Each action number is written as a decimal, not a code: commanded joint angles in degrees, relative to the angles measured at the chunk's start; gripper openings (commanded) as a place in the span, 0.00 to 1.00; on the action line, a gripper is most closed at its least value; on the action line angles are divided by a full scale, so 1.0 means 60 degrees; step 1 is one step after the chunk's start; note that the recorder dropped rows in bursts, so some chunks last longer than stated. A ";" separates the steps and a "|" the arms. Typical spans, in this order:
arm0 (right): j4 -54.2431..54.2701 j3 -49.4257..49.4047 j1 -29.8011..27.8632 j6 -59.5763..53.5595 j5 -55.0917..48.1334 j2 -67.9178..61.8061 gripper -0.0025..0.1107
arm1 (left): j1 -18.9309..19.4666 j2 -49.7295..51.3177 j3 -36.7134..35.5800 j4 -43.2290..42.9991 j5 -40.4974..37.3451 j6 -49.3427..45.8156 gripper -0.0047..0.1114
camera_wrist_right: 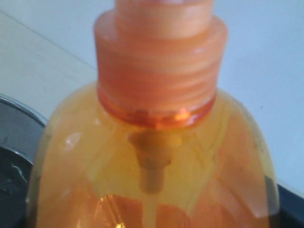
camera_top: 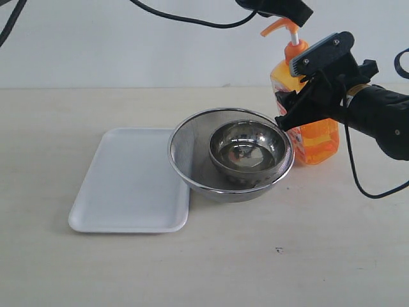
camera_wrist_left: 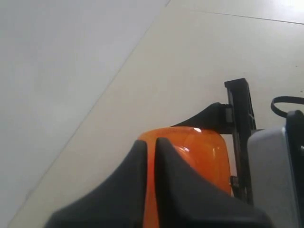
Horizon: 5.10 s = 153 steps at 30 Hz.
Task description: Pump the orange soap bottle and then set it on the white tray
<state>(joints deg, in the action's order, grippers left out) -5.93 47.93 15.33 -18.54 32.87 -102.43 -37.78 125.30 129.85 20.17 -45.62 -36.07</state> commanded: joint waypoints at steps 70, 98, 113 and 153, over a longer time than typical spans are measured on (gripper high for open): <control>-0.0101 0.0105 -0.0058 -0.0324 0.0415 0.0184 0.02 | -0.0012 0.0630 0.0030 -0.0773 -0.1778 0.0911 0.08; -0.0174 0.0105 -0.0058 -0.0322 0.0460 0.0184 0.02 | -0.0047 0.0841 0.0030 -0.0754 -0.1950 0.0935 0.08; -0.0174 0.0105 -0.0058 -0.0322 0.0460 0.0184 0.02 | -0.0047 0.0841 0.0030 -0.0754 -0.2170 0.0935 0.08; -0.0174 0.0105 -0.0058 -0.0165 0.0422 0.0184 0.02 | -0.0047 0.1224 0.0010 -0.0689 -0.2604 0.0839 0.08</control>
<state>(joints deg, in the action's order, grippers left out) -6.62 47.93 14.66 -22.18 31.79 -102.43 -37.66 128.35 131.88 17.12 -52.26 -30.95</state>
